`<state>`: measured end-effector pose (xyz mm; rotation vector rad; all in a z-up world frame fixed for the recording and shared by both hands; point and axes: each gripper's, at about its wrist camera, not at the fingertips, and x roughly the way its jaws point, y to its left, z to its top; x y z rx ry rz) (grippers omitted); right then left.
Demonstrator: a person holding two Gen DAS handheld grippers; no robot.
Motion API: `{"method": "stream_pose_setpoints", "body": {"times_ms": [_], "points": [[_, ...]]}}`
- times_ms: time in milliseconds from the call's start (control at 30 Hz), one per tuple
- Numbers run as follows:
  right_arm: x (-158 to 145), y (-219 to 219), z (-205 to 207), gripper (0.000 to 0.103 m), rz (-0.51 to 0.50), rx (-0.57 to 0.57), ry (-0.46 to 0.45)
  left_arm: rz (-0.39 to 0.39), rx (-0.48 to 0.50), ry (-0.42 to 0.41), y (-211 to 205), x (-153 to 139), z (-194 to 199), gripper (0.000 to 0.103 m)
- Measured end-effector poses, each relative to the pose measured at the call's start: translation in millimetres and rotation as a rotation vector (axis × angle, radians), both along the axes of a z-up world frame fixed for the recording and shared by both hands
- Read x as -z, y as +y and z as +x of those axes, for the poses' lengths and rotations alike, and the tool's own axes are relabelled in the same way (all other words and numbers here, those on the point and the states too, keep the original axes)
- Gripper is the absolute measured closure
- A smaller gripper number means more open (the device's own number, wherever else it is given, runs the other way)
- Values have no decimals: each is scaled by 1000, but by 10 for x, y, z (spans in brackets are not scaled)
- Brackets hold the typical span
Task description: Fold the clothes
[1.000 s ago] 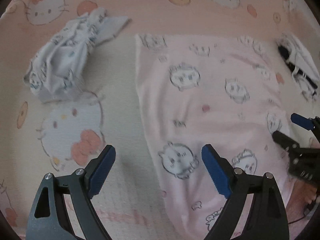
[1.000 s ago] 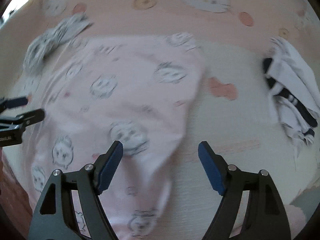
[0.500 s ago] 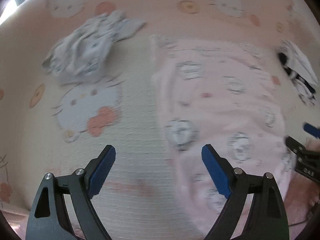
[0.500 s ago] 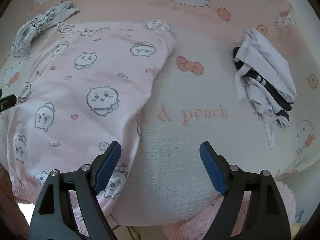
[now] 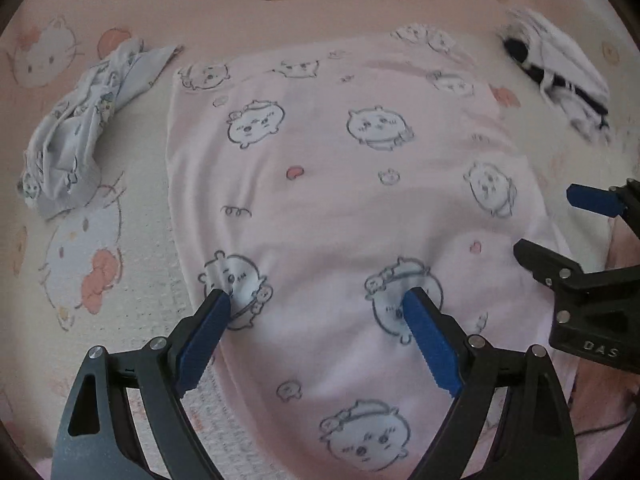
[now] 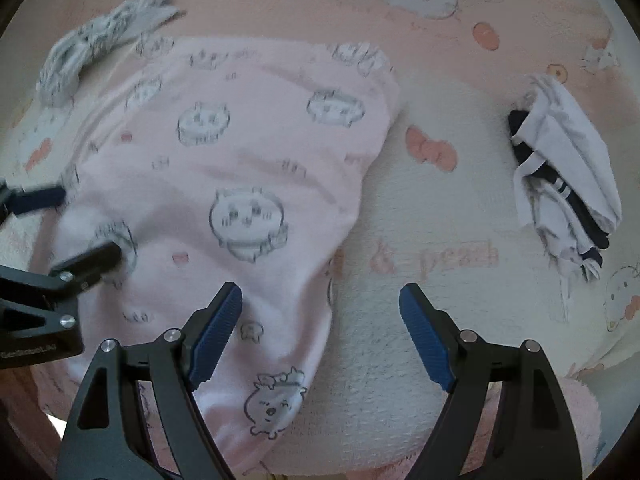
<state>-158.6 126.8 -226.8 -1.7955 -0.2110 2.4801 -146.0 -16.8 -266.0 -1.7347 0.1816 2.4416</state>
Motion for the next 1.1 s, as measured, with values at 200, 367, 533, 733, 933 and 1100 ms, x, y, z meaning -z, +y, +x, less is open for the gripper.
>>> {"method": "stream_pose_setpoints", "body": {"times_ms": [200, 367, 533, 733, 933, 1100], "points": [[-25, 322, 95, 15, -5, 76, -16, -4, -147, -99, -417, -11, 127, 9], [-231, 396, 336, 20, -108, 133, 49, 19, -224, -81, -504, -157, 302, 10], [-153, -54, 501, 21, -177, 13, 33, 43, -115, -71, -112, -134, 353, 10], [64, -27, 561, 19, -30, 9, -23, -88, -134, -102, -196, -29, 449, 9], [-23, 164, 683, 17, -92, 79, 8, -24, -190, -28, -333, -194, 587, 9], [18, -72, 726, 17, -114, -20, 7, -22, -121, -44, -5, -96, 616, 9]]}}
